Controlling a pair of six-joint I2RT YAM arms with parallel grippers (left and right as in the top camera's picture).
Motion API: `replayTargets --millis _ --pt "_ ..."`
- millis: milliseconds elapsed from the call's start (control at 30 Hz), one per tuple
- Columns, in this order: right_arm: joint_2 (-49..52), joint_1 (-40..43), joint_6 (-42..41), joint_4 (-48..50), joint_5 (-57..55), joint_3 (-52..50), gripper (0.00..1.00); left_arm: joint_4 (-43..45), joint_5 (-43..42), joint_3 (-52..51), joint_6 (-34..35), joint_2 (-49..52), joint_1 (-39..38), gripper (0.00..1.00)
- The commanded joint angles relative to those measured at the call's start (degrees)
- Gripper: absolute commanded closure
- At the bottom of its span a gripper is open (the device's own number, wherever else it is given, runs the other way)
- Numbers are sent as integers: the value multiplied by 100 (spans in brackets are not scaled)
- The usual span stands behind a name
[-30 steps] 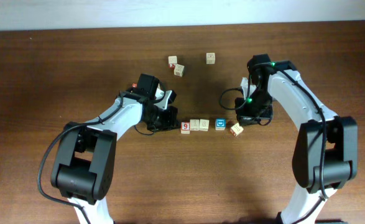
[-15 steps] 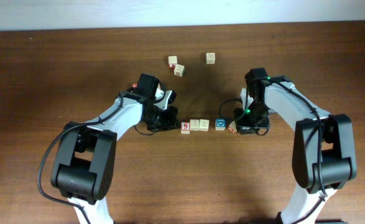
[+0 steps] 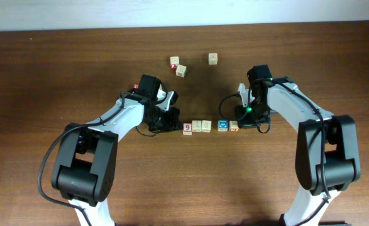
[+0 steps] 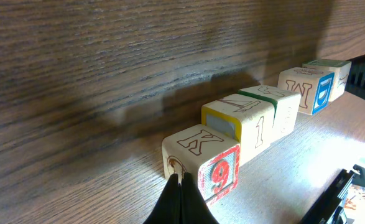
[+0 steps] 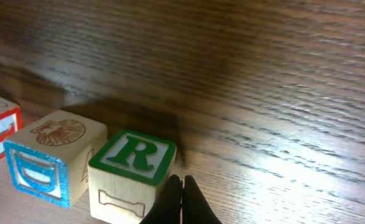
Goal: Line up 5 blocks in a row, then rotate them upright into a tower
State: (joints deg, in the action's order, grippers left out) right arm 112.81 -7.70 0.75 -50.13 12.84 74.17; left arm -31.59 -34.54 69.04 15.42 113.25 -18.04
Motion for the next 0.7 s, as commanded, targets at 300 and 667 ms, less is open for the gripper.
replayTargets --millis 300,667 --pt "-90 -879 -166 136 411 -24 96 33 -105 -74 -50 -2 -13 100" --pt "-125 -748 -166 -302 326 284 96 140 367 9 -52 -2 37 100"
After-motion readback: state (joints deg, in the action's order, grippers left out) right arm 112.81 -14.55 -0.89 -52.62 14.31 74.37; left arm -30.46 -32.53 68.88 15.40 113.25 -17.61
